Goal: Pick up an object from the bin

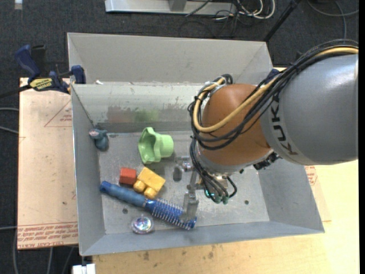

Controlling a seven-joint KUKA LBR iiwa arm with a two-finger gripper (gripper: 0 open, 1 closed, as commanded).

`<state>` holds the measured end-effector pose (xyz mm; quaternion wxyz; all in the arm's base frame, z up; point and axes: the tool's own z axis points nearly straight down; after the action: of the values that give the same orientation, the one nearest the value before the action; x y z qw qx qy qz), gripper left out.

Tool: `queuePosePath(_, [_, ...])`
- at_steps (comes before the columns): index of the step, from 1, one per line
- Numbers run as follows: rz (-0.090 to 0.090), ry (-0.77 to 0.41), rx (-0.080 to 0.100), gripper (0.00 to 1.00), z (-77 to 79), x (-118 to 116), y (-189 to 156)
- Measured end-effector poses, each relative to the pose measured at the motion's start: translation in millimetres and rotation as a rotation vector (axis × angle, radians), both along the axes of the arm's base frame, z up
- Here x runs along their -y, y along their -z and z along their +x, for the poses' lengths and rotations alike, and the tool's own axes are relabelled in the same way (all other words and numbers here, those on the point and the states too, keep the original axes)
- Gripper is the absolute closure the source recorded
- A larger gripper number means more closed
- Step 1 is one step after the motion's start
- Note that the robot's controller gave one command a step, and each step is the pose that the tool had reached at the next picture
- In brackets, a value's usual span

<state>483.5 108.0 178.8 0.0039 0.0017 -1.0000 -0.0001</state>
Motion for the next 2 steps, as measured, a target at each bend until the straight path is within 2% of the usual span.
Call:
queuePosePath(1, [0.003, 0.050, 0.016, 0.00, 0.4, -15.3, 110.4])
queuePosePath(2, [0.000, 0.053, 0.007, 1.00, -1.9, -14.0, 109.7])
